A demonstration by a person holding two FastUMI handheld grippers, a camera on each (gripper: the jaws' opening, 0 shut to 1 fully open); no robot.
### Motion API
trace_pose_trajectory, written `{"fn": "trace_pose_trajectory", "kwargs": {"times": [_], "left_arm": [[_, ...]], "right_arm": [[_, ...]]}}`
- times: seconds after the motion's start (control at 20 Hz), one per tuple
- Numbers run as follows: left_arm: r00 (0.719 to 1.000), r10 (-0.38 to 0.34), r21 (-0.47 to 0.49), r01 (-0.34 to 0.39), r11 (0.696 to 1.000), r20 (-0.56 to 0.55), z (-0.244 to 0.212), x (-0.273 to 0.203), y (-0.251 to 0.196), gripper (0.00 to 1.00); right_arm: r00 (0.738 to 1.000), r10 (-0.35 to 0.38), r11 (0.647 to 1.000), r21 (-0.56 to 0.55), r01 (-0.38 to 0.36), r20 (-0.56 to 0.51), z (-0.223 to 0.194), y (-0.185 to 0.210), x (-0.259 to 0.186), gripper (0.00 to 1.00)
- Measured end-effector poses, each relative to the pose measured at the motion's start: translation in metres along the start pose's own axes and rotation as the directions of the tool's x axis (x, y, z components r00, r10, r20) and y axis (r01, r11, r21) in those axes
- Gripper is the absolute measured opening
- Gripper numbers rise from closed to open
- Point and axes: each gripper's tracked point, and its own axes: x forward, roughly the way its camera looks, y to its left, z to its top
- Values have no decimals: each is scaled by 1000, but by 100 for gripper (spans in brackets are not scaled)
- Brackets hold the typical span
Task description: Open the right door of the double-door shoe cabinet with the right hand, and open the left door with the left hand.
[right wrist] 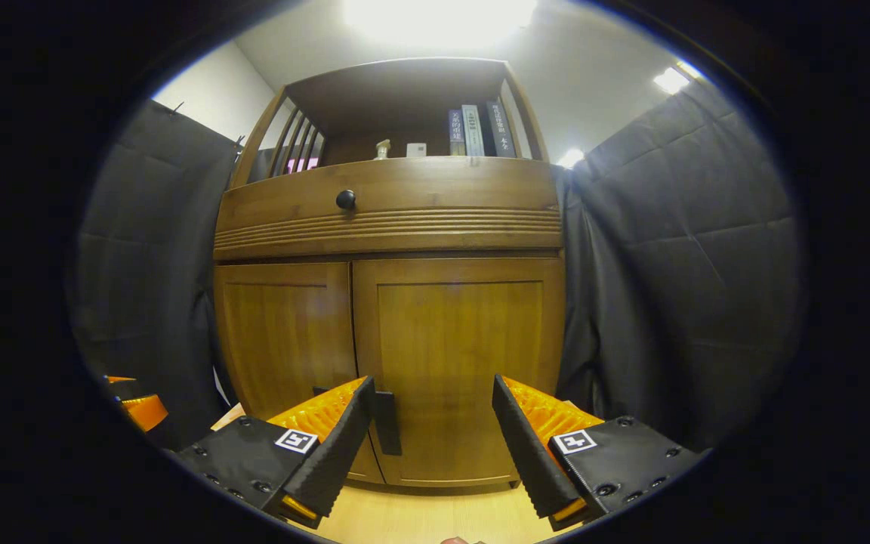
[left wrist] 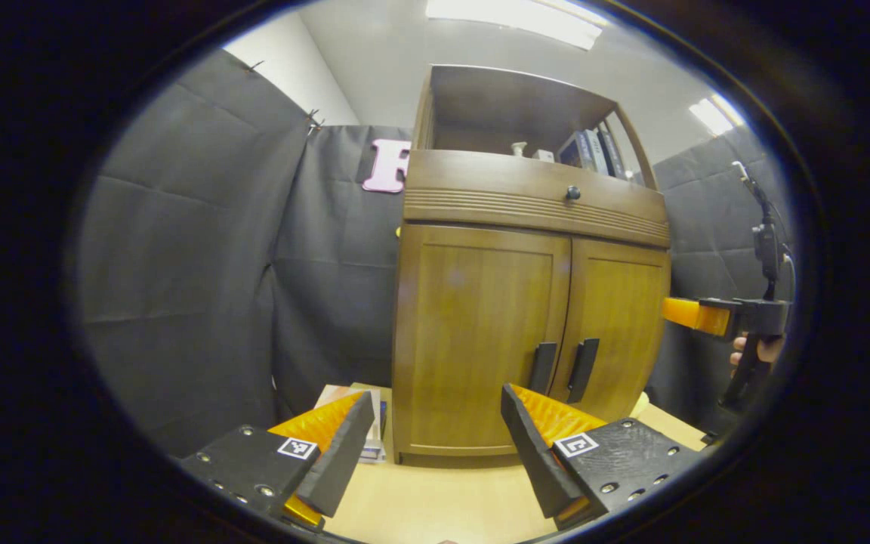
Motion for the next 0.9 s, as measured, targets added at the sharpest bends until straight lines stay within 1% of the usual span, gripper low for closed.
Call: {"fn": "trace_pose_trajectory", "kwargs": {"times": [0.1,0.25,0.4,0.55,0.75,0.9], "left_arm": [[1000,2,-24,-2,1000,-23,-7,-3,5,99],[999,27,-50,-28,998,-28,-9,-5,17,99],[998,59,-32,-60,998,-27,-8,-5,30,99],[996,87,-22,-87,996,-26,-11,-7,44,98],[992,115,-39,-118,992,-60,-21,-11,58,99],[987,136,-45,-140,989,-83,-27,-15,67,99]], "right_arm": [[1000,25,1000,1,-25,-11,-2,12,11,97],[999,43,999,-20,-44,-27,-11,25,30,97],[997,55,998,-40,-58,-54,-25,37,50,98],[993,69,998,-6,-70,-96,-43,47,66,98],[986,51,998,-17,-54,-160,-73,52,86,97],[980,25,999,-24,-30,-196,-88,50,100,97]]}}
